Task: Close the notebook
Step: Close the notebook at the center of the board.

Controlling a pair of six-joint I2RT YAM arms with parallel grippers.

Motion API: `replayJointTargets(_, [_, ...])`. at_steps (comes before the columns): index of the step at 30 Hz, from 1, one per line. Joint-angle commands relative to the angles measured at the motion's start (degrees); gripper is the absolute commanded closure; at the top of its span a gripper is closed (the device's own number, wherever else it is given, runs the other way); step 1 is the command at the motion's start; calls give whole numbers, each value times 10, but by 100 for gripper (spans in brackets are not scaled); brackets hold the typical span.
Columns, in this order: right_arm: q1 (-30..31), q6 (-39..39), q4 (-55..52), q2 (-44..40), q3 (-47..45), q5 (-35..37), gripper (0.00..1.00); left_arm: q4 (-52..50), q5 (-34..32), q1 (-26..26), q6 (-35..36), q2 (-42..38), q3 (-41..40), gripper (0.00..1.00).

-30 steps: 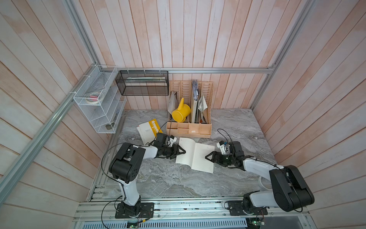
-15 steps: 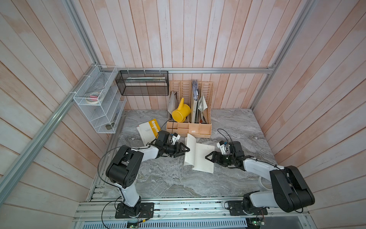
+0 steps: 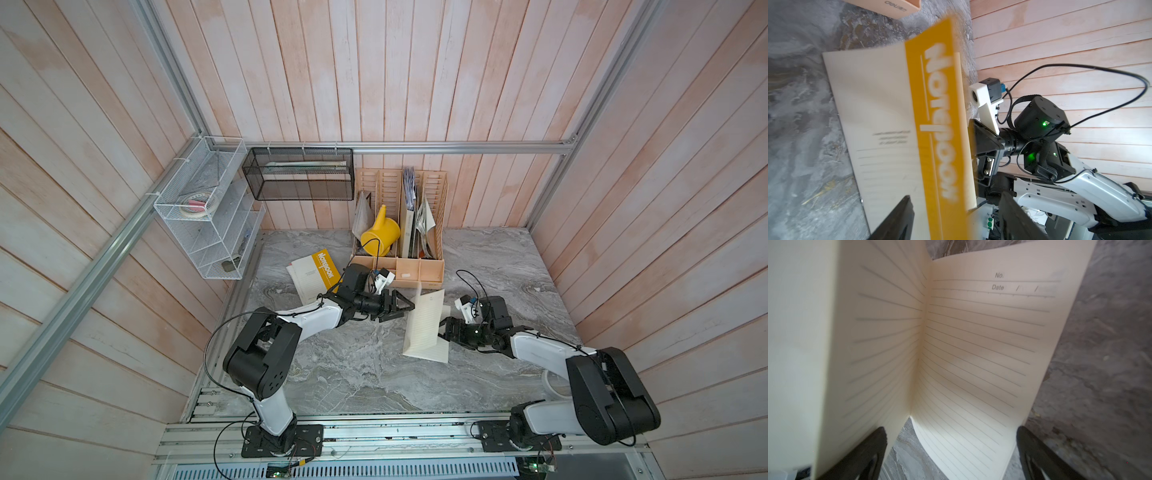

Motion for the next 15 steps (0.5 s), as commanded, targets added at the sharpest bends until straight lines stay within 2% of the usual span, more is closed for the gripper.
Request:
replayJointTargets(1, [-1, -5, -13, -11, -4, -8, 2, 7, 2, -11, -14, 8, 19, 31])
replayJointTargets(15, [-2, -9, -25, -19, 4, -8, 2, 49, -1, -28, -36, 36, 25, 31])
